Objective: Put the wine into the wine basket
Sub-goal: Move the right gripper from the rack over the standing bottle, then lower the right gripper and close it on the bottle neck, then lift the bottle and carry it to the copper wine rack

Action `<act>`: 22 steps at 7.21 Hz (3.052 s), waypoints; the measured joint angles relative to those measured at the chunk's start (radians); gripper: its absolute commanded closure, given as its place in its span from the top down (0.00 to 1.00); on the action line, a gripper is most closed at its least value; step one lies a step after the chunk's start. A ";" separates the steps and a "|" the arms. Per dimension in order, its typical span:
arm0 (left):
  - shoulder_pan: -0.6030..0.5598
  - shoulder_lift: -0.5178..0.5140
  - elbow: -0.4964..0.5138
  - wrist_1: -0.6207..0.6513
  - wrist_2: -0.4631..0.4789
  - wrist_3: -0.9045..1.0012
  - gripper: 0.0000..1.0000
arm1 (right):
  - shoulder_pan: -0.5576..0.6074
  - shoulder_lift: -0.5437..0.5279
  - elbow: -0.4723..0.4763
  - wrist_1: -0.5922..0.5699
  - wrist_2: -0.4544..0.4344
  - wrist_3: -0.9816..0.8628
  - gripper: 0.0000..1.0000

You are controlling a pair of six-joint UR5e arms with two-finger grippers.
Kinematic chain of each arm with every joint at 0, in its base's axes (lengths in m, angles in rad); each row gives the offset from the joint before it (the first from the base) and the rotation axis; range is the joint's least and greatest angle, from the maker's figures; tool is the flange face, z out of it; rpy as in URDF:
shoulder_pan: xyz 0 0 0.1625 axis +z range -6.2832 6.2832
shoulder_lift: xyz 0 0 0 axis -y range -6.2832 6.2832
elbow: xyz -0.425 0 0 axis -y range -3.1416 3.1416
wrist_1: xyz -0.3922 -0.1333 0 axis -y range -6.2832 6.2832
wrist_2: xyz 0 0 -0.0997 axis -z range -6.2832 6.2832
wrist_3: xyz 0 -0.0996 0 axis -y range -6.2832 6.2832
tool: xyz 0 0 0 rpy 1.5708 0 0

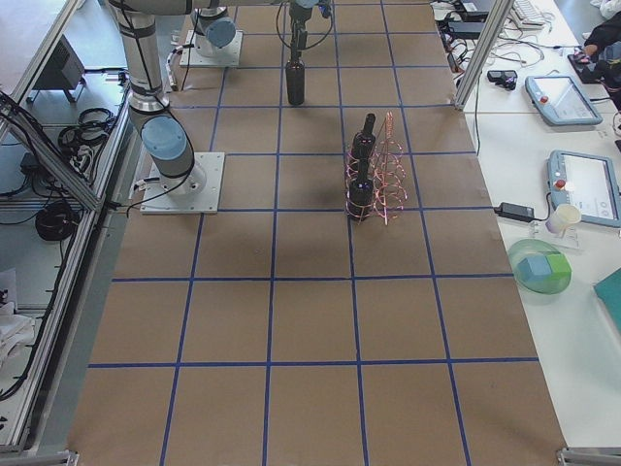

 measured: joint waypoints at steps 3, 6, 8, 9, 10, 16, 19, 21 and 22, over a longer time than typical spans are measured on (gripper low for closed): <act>-0.001 0.002 -0.002 -0.001 -0.005 -0.001 1.00 | 0.000 0.002 0.000 0.000 0.000 -0.006 0.62; -0.002 0.004 -0.003 -0.002 -0.023 -0.003 1.00 | 0.000 0.002 0.000 0.010 0.000 -0.012 0.73; -0.003 0.006 -0.006 -0.003 -0.028 -0.005 1.00 | 0.000 0.003 0.000 0.019 -0.002 -0.012 0.73; -0.004 0.006 -0.008 -0.003 -0.029 -0.006 1.00 | 0.000 0.003 0.000 0.027 -0.003 -0.012 0.69; -0.005 0.007 -0.009 -0.003 -0.030 -0.007 1.00 | -0.001 0.002 0.000 0.040 -0.004 -0.012 0.55; -0.004 0.010 -0.011 -0.003 -0.046 -0.008 1.00 | -0.001 0.002 -0.003 0.049 -0.006 -0.027 0.00; -0.004 0.012 -0.014 -0.006 -0.045 -0.007 1.00 | -0.033 -0.007 -0.039 0.048 -0.020 -0.073 0.00; -0.005 0.014 -0.016 -0.006 -0.047 -0.009 1.00 | -0.101 -0.021 -0.096 0.070 -0.037 -0.152 0.00; -0.008 0.017 -0.016 -0.006 -0.054 -0.016 1.00 | -0.161 -0.048 -0.113 0.101 -0.050 -0.218 0.00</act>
